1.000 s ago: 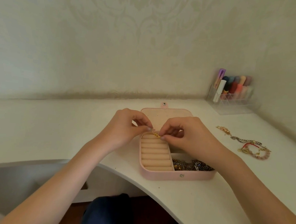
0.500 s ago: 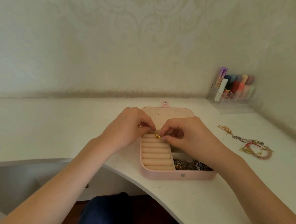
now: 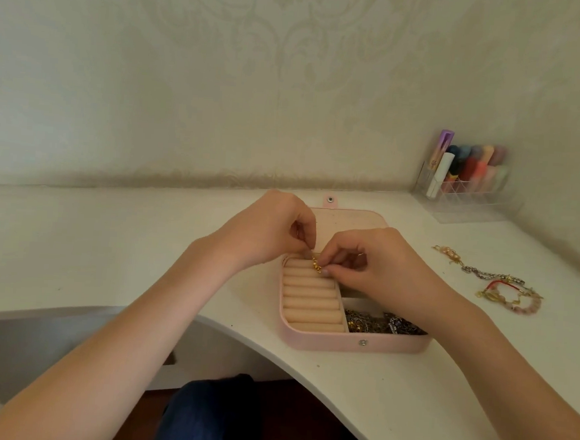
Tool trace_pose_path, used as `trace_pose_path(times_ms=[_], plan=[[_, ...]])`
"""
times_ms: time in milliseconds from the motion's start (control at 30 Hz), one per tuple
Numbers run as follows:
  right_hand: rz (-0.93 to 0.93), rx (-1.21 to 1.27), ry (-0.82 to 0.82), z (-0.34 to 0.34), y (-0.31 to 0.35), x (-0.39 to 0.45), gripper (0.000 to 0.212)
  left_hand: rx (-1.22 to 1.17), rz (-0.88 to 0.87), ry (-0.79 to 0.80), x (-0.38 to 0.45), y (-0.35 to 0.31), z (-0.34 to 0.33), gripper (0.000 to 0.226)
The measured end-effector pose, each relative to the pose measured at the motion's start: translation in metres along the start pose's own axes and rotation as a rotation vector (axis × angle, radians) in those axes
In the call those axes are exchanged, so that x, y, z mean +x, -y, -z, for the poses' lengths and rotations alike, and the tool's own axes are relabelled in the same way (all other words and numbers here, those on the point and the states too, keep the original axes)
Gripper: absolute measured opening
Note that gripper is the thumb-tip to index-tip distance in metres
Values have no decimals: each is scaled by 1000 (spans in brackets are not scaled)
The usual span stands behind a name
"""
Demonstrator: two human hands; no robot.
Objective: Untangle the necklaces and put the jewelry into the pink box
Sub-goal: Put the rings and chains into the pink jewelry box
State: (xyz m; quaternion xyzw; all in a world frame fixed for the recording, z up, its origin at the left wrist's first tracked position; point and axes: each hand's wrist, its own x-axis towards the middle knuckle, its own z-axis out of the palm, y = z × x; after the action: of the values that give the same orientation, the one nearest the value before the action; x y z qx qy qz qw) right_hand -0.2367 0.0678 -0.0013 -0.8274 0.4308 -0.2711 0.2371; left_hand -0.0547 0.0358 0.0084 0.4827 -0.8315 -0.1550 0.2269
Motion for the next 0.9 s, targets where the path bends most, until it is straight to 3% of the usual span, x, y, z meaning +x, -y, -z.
trace_pose_path(times_ms=[433,900], plan=[[-27,16,7,2,2,-1,11,-123,-56,-43,-15,16,-9,17],[-39,19,89,8,4,-3,20,19,-56,39,-7,5,-4,9]])
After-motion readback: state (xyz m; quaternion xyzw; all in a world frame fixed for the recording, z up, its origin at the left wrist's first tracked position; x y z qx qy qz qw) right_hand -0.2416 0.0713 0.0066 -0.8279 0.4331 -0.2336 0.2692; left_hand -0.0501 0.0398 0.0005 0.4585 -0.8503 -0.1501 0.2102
